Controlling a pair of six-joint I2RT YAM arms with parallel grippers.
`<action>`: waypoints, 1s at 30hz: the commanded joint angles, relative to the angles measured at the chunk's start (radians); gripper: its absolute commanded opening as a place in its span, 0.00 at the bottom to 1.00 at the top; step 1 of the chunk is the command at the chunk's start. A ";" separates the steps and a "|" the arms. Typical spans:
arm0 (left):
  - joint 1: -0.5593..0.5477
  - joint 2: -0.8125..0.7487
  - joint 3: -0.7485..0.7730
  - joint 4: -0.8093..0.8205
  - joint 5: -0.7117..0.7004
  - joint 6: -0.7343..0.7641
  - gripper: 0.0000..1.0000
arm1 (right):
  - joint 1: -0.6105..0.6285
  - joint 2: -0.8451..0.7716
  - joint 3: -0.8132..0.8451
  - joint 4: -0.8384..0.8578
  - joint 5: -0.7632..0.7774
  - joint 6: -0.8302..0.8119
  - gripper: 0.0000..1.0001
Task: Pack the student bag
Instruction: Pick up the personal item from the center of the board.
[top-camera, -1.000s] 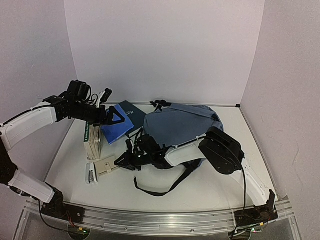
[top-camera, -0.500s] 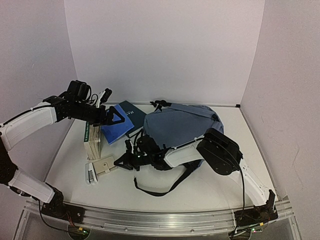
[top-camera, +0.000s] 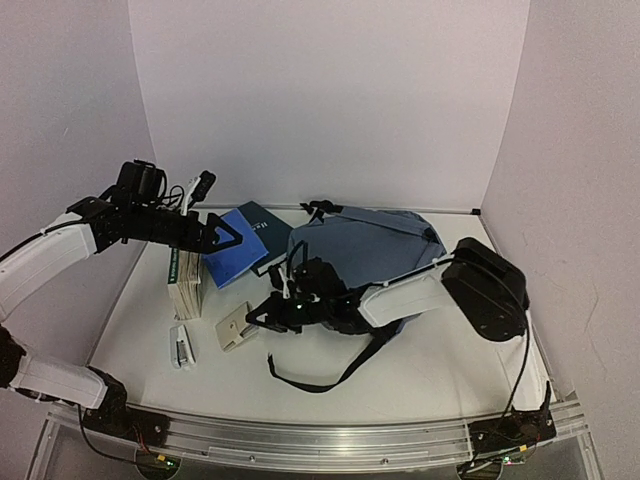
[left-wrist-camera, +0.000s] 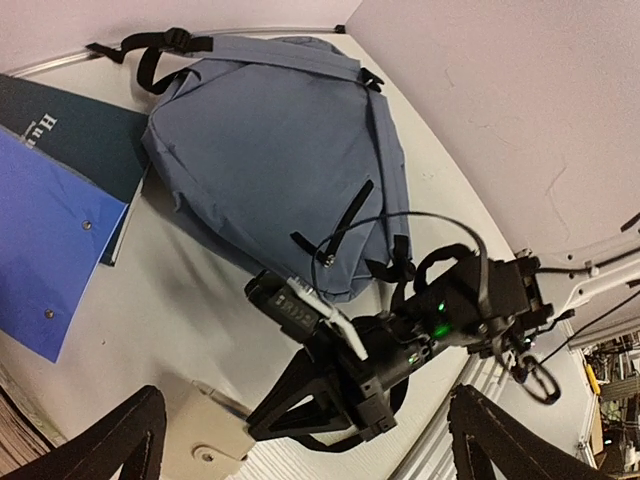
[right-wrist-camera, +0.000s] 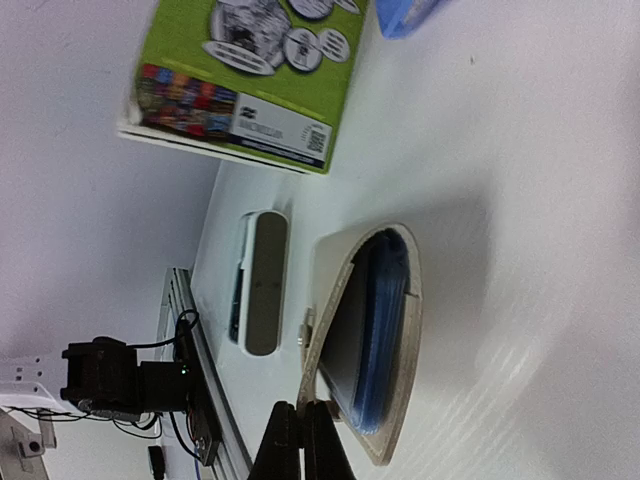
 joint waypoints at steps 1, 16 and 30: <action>0.001 -0.054 -0.003 0.032 0.138 0.065 0.99 | -0.016 -0.243 -0.067 -0.055 0.064 -0.140 0.00; 0.001 -0.068 0.009 -0.015 0.541 0.169 0.99 | -0.036 -0.634 -0.077 -0.381 -0.168 -0.397 0.00; -0.087 0.012 0.039 -0.034 0.694 0.158 0.99 | -0.036 -0.705 0.006 -0.390 -0.374 -0.380 0.00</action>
